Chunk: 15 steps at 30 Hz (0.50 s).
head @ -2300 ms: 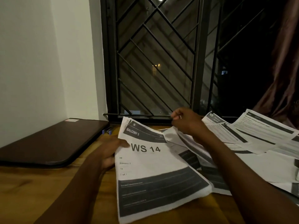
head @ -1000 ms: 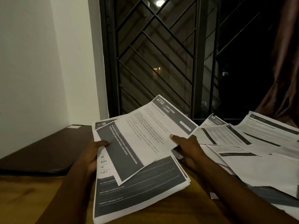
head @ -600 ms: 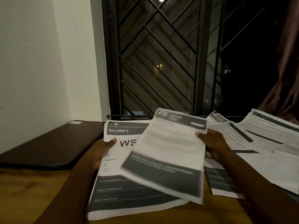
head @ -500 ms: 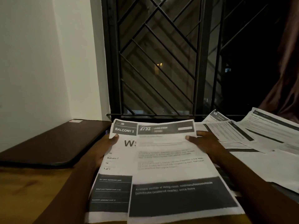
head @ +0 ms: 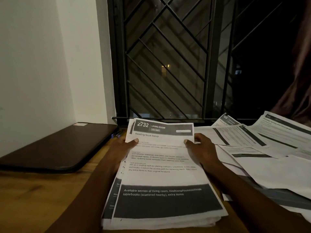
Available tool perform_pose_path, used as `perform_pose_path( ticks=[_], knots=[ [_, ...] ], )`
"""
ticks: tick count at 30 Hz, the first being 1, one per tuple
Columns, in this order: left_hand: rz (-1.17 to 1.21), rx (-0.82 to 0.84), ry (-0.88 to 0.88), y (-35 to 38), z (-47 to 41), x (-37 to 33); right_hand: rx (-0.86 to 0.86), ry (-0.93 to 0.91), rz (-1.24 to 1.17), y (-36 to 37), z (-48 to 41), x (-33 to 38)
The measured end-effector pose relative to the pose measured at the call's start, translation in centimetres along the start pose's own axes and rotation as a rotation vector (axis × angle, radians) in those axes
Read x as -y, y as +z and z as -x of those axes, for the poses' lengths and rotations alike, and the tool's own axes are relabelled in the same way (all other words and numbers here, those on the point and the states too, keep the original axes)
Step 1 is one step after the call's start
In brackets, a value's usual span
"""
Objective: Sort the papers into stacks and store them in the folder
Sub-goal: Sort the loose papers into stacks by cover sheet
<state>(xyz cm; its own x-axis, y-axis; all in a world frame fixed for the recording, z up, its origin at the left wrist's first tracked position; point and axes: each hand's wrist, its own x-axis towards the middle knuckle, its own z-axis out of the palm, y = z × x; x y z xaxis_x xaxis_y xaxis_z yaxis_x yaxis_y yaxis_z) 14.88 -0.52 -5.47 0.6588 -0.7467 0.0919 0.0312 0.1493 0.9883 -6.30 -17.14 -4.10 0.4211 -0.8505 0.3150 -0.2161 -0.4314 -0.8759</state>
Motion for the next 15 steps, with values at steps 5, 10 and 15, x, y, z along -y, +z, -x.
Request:
perform_pose_path(
  ticks=[5,10,15],
  knots=[
    [0.092,-0.031,0.010,0.3,0.1,-0.5,0.265,0.165,-0.174,0.2,0.1,0.3],
    [-0.086,0.038,-0.030,0.2,0.6,-0.8,0.296,0.152,-0.151,1.6,0.8,0.8],
    [-0.388,-0.129,0.061,-2.7,0.8,-0.5,0.399,0.270,-0.346,-0.4,-0.1,0.6]
  ],
)
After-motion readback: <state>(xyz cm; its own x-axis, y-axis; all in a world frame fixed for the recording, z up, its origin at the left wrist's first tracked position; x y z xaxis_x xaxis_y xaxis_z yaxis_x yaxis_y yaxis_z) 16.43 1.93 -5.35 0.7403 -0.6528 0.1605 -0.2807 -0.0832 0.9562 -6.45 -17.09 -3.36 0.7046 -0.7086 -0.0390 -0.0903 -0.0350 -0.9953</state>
